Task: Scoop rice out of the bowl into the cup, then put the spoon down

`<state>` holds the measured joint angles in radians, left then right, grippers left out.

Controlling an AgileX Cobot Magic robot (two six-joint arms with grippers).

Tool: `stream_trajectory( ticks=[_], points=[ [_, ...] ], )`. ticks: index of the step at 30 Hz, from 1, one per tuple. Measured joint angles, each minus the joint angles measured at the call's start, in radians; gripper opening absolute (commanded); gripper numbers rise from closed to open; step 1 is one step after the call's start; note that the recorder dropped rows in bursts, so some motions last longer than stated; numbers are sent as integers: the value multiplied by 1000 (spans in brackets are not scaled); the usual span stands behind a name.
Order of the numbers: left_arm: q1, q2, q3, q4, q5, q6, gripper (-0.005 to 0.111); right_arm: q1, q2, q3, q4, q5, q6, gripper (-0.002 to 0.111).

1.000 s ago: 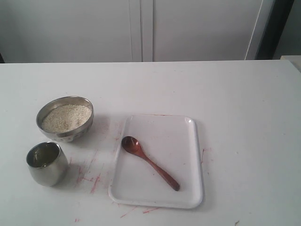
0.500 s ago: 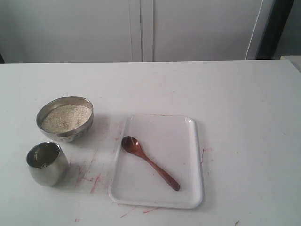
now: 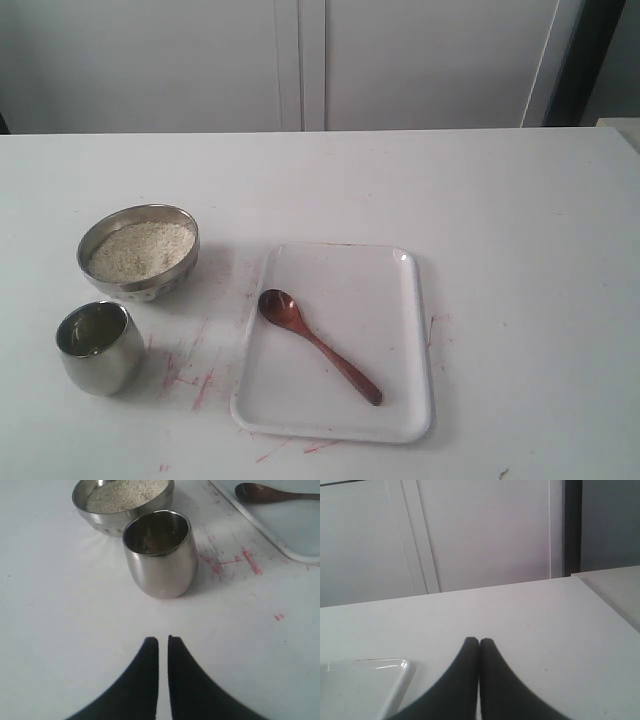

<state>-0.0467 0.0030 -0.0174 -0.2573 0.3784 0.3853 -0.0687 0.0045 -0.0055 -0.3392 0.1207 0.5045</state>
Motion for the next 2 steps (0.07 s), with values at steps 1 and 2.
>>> stream_trajectory(
  ticks=[1,2],
  points=[
    [0,0,0,0,0,0,14,0,0,0,0,0,0,0],
    [0,0,0,0,0,0,14,0,0,0,0,0,0,0]
  ],
)
